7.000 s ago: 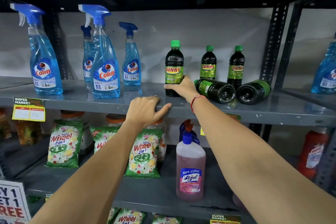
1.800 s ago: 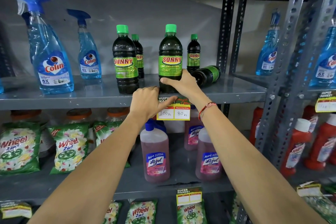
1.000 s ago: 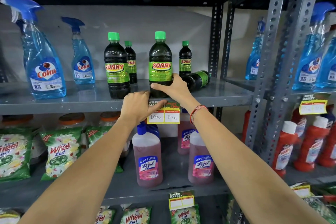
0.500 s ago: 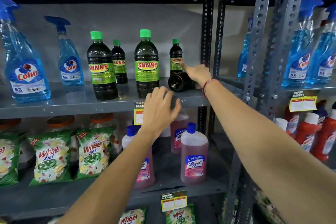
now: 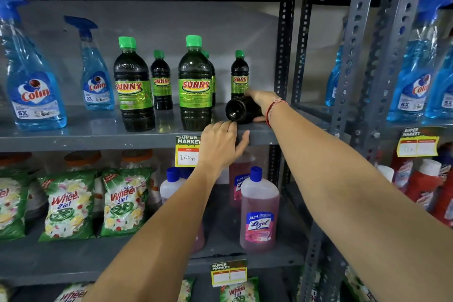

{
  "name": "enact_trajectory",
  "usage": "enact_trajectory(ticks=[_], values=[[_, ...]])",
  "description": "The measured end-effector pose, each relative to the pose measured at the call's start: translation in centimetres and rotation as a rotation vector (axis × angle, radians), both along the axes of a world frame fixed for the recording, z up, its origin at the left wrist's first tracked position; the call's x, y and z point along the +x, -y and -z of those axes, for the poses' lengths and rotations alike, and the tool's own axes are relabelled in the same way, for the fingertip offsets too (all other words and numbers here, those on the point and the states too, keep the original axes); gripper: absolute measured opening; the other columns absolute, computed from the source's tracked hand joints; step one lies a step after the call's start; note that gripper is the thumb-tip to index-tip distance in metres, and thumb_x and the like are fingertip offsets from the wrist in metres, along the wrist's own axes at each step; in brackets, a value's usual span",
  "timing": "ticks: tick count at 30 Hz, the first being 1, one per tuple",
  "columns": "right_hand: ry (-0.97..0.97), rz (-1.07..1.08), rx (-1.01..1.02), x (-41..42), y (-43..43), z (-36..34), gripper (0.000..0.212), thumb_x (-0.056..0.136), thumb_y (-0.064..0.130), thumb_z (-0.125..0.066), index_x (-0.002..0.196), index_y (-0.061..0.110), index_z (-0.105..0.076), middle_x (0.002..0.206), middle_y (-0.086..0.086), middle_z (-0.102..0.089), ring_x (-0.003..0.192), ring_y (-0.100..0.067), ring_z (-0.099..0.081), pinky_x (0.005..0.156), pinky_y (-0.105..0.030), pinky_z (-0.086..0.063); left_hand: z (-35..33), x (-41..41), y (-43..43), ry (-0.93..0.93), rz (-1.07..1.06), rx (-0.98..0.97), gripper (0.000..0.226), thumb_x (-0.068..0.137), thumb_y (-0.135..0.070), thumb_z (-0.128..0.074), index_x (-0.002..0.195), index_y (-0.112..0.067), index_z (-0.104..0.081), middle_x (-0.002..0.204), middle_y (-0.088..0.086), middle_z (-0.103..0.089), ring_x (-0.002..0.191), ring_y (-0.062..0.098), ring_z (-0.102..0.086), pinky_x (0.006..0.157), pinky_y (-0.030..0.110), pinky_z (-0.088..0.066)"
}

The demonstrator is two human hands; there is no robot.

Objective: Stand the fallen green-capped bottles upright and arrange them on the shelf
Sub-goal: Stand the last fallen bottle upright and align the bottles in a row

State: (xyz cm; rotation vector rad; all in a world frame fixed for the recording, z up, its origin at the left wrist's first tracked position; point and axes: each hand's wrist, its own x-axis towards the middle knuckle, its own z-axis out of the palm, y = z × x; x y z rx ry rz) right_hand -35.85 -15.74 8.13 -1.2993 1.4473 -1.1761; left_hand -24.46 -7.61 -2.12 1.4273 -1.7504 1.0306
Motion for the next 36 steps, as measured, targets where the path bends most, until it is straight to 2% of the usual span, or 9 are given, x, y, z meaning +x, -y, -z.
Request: enact_trajectory(ticks=[2, 4, 7, 11, 17, 21, 27, 33, 36], values=[[0.088, -0.056, 0.021, -0.6, -0.1, 0.1, 0.036, 0.077, 0.033, -0.074, 0.099, 0.008, -0.058, 0.085, -0.010, -0.062, 0.065, -0.024, -0.058, 0.056, -0.039, -0.054, 0.1, 0.0, 0.1, -0.004, 0.002, -0.004, 0.049, 0.092, -0.041, -0.036, 0.081, -0.004, -0.068, 0.073, 0.010, -0.071, 0.069, 0.027, -0.066, 0.060, 0.035, -0.046], [0.155, -0.091, 0.029, -1.2, 0.1, 0.3, 0.050, 0.073, 0.036, -0.077, 0.111, 0.009, -0.060, 0.099, -0.011, -0.068, 0.076, -0.026, -0.065, 0.054, -0.038, -0.056, 0.2, 0.0, 0.1, -0.006, 0.006, -0.016, 0.049, 0.092, -0.041, -0.036, 0.081, -0.005, -0.067, 0.073, 0.010, -0.071, 0.069, 0.027, -0.066, 0.060, 0.035, -0.045], [0.195, -0.066, -0.071, -2.0, -0.1, 0.3, 0.061, 0.071, 0.036, -0.079, 0.118, 0.008, -0.052, 0.111, -0.012, -0.064, 0.093, -0.028, -0.067, 0.071, -0.045, -0.060, 0.3, -0.1, 0.1, -0.004, 0.018, -0.068, 0.045, 0.090, -0.039, -0.039, 0.079, -0.005, -0.067, 0.070, 0.010, -0.070, 0.066, 0.027, -0.065, 0.059, 0.033, -0.044], [0.026, 0.076, -0.358, -2.3, -0.3, -0.4, 0.069, 0.068, 0.040, -0.081, 0.119, 0.003, -0.053, 0.117, -0.009, -0.059, 0.102, -0.025, -0.061, 0.090, -0.040, -0.055, 0.3, -0.3, 0.0, -0.022, 0.025, -0.123, 0.041, 0.089, -0.037, -0.042, 0.078, -0.006, -0.067, 0.066, 0.009, -0.069, 0.061, 0.026, -0.064, 0.056, 0.031, -0.042], [-0.344, 0.138, -0.593, -1.8, -1.1, 0.5, 0.067, 0.067, 0.044, -0.081, 0.115, 0.003, -0.058, 0.122, -0.014, -0.052, 0.111, -0.026, -0.053, 0.092, -0.032, -0.043, 0.2, -0.3, -0.1, -0.030, 0.030, -0.118, 0.042, 0.090, -0.037, -0.042, 0.074, -0.006, -0.066, 0.065, 0.010, -0.068, 0.061, 0.028, -0.063, 0.055, 0.033, -0.041], [-0.294, 0.097, -0.564, -1.8, -1.1, 0.9, 0.072, 0.068, 0.042, -0.081, 0.124, 0.006, -0.052, 0.126, -0.014, -0.051, 0.116, -0.025, -0.050, 0.095, -0.030, -0.040, 0.3, -0.3, -0.1, -0.035, 0.031, -0.107, 0.044, 0.090, -0.038, -0.040, 0.074, -0.005, -0.065, 0.066, 0.011, -0.069, 0.062, 0.029, -0.063, 0.056, 0.033, -0.042], [-0.132, -0.157, -0.383, -2.7, -0.6, 2.3, 0.063, 0.072, 0.018, -0.078, 0.126, 0.009, -0.048, 0.114, -0.007, -0.061, 0.113, -0.022, -0.057, 0.087, -0.027, -0.044, 0.4, -0.3, 0.0, -0.046, 0.040, -0.091, 0.045, 0.090, -0.038, -0.039, 0.074, -0.005, -0.064, 0.068, 0.012, -0.069, 0.063, 0.030, -0.063, 0.058, 0.034, -0.042], [-0.313, -0.067, -0.452, -1.9, -0.1, 2.7, 0.102, 0.041, 0.056, -0.085, 0.128, 0.014, -0.050, 0.122, -0.006, -0.061, 0.116, -0.022, -0.054, 0.101, -0.039, -0.045, 0.4, -0.4, 0.0, -0.053, 0.051, -0.084, 0.046, 0.090, -0.039, -0.038, 0.077, -0.004, -0.066, 0.072, 0.012, -0.070, 0.067, 0.029, -0.065, 0.060, 0.034, -0.044], [-0.200, -0.185, -0.350, -2.4, 0.0, 2.6, 0.089, 0.050, 0.044, -0.082, 0.127, 0.014, -0.051, 0.118, -0.004, -0.063, 0.114, -0.021, -0.058, 0.095, -0.032, -0.047, 0.4, -0.4, -0.1, -0.050, 0.048, -0.092, 0.045, 0.090, -0.038, -0.039, 0.077, -0.004, -0.066, 0.072, 0.012, -0.070, 0.066, 0.029, -0.065, 0.059, 0.033, -0.044]])
